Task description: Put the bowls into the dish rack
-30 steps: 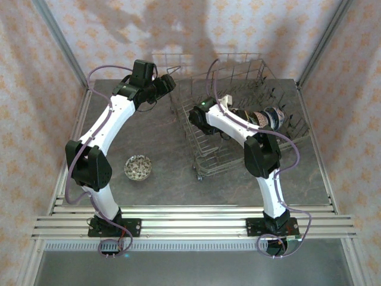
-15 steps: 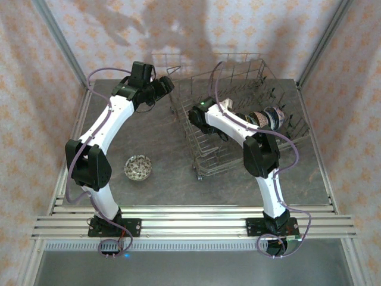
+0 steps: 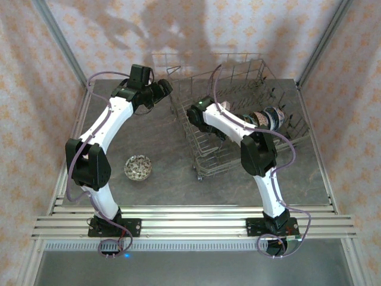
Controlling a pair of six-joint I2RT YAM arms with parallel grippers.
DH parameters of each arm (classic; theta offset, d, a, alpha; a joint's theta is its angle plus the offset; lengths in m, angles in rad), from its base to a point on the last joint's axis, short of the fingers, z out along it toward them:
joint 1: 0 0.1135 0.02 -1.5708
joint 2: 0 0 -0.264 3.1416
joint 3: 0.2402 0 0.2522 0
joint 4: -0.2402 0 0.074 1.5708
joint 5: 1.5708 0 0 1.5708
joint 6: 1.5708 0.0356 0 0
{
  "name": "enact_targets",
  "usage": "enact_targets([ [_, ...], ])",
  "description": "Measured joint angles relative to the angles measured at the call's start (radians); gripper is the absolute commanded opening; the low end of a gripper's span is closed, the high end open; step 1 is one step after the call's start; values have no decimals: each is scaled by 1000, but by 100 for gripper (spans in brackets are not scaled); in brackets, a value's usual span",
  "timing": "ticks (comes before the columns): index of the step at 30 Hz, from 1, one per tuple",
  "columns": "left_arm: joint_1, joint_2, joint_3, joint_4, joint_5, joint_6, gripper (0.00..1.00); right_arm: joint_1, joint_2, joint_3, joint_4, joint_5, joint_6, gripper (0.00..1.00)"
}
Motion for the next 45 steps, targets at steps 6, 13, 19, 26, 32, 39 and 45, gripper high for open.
enact_targets([
  [6, 1, 0, 0, 7, 7, -6, 76, 0, 0, 0, 10, -47, -43, 66],
  [13, 1, 0, -2, 14, 23, -7, 77, 0, 0, 0, 15, -53, -86, 69],
  [19, 1, 0, -18, 12, 26, -6, 77, 0, -8, 0, 22, -55, -108, 73],
  [26, 1, 0, -19, -4, 26, 9, 78, 0, -31, 0, 21, -74, -110, 77],
  [32, 1, -2, -19, -11, 29, 28, 78, 0, -48, 5, 10, -82, -110, 78],
  [39, 1, -33, -19, -42, 29, 62, 78, 0, -59, 43, 6, -71, -110, 80],
  [45, 2, -81, -19, -78, 21, 102, 78, 0, -122, 55, 23, -69, -127, 83],
])
